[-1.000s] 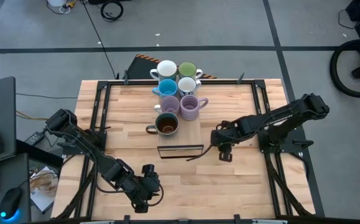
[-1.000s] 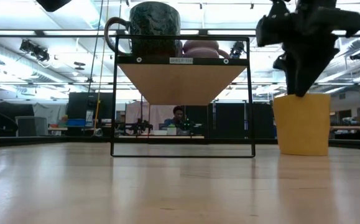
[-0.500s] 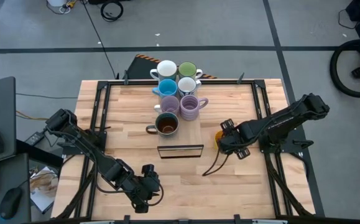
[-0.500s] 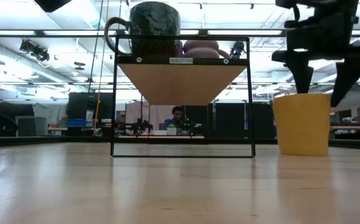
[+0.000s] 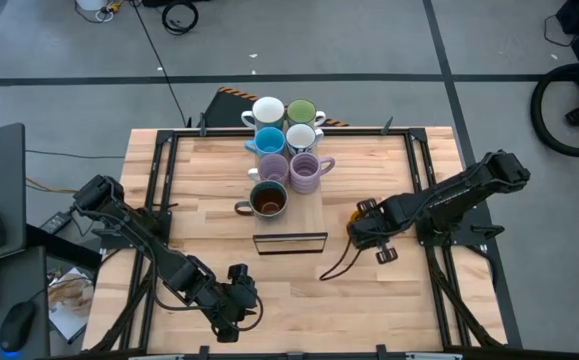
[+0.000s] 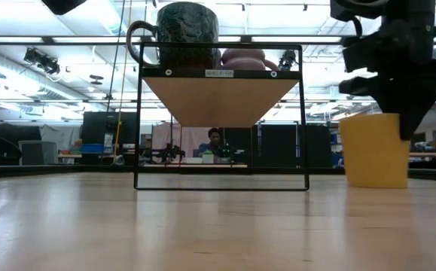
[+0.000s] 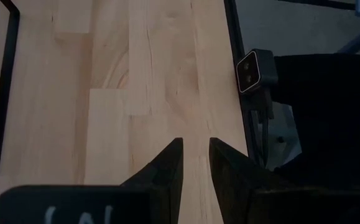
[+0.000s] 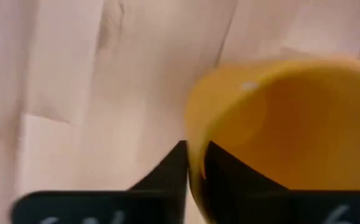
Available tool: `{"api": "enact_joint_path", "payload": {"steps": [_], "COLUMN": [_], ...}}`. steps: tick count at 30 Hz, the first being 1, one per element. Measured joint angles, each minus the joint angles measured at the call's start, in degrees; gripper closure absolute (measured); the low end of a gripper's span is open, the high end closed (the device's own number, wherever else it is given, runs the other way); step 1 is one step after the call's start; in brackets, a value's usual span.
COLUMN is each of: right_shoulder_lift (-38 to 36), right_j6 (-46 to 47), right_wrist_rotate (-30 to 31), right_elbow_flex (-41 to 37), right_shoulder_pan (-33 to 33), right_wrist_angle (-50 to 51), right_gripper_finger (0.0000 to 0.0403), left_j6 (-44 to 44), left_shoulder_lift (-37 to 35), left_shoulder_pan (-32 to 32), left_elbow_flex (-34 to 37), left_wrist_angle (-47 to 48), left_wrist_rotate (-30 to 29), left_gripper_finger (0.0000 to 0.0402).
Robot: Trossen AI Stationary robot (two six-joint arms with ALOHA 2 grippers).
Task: Place coffee mugs
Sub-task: Put the yellow mug on the shelf
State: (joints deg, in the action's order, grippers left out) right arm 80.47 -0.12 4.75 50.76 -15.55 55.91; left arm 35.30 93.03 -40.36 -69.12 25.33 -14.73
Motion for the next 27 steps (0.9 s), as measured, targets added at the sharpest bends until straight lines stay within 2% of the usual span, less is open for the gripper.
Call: {"api": "enact_joint_path", "payload": {"steps": [3, 7, 11, 15, 21, 27], "right_shoulder_lift": [0.00, 0.00, 0.04, 0.04, 0.09, 0.04], "right_j6": [7.17, 19.52, 31.00, 31.80, 27.80, 20.59], "right_wrist_rotate": [-2.34, -3.43, -5.88, -7.90, -8.15, -3.89], "right_elbow_flex": [0.03, 0.67, 1.61, 1.73, 2.39, 5.89], "right_shoulder_pan": [0.57, 1.94, 3.97, 5.18, 5.27, 2.70], "right_wrist_angle": [-0.55, -1.08, -2.31, -5.08, -6.65, -2.02], "right_gripper_finger": [0.0378, 0.0378, 0.0350, 0.0337, 0.0332, 0.0328], "left_j6": [-0.01, -0.02, -0.04, -0.01, -0.06, -0.02], "left_shoulder_lift": [0.00, 0.00, 0.00, 0.00, 0.00, 0.00], "left_shoulder_pan": [0.00, 0.02, 0.07, 0.01, 0.00, 0.00], "left_elbow_flex": [0.00, 0.00, 0.00, 0.00, -0.02, -0.04], "left_wrist_angle": [0.01, 0.00, 0.00, -0.06, -0.08, -0.26], "left_wrist_rotate": [0.00, -0.01, -0.01, -0.01, 0.58, 0.60], "left_gripper_finger": [0.0318, 0.0317, 0.0317, 0.0317, 0.0317, 0.0317]}}
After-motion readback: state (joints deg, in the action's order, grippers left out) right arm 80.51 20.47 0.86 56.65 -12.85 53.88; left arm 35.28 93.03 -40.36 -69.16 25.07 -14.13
